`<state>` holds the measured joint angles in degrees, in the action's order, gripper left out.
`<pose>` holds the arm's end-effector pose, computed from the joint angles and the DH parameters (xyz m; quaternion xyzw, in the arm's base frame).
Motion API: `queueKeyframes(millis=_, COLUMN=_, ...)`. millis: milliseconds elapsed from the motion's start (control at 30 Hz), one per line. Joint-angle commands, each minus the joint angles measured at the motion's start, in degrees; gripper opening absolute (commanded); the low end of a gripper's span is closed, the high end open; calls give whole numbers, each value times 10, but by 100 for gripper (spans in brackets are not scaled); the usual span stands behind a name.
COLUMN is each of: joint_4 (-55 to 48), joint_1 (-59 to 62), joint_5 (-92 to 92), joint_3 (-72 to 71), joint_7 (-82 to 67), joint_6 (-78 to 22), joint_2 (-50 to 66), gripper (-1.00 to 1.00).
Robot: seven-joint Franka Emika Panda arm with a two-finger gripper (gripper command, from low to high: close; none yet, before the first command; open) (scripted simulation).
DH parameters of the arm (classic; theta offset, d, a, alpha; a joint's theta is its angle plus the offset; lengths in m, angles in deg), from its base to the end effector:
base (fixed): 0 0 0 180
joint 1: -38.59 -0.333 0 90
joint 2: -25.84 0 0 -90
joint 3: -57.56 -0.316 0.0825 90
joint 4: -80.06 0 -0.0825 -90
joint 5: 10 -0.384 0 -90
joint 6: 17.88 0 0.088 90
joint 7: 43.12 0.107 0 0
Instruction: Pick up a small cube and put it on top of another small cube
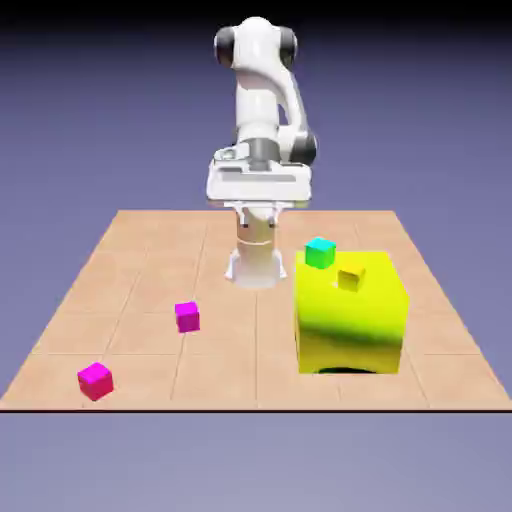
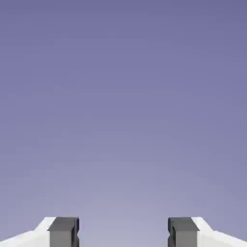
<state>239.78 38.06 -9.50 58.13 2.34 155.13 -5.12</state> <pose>0.3970 0.0003 0.4551 -0.8556 0.3550 -0.3472 0.1459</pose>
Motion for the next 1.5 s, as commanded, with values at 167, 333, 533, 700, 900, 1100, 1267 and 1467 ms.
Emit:
queueKeyframes(millis=167, joint_4=-64, joint_1=8, joint_5=24, joint_3=28, joint_7=150, joint_6=-50, joint_2=84, gripper=0)
queueKeyframes(millis=333, joint_4=-117, joint_1=14, joint_5=45, joint_3=51, joint_7=274, joint_6=-91, joint_2=154, gripper=0)
queueKeyframes(millis=533, joint_4=-181, joint_1=22, joint_5=69, joint_3=79, joint_7=424, joint_6=-141, joint_2=239, gripper=0)
queueKeyframes(millis=700, joint_4=-234, joint_1=29, joint_5=90, joint_3=103, joint_7=548, joint_6=-183, joint_2=309, gripper=0)
queueKeyframes(millis=900, joint_4=-298, joint_1=37, joint_5=114, joint_3=131, joint_7=698, joint_6=-233, joint_2=393, gripper=0)
queueKeyframes(millis=1100, joint_4=-361, joint_1=44, joint_5=139, joint_3=159, joint_7=847, joint_6=-283, joint_2=477, gripper=0)
queueKeyframes(millis=1267, joint_4=-414, joint_1=51, joint_5=159, joint_3=182, joint_7=972, joint_6=-324, joint_2=547, gripper=0)
queueKeyframes(millis=1467, joint_4=-478, joint_1=59, joint_5=183, joint_3=210, joint_7=1121, joint_6=-374, joint_2=631, gripper=0)
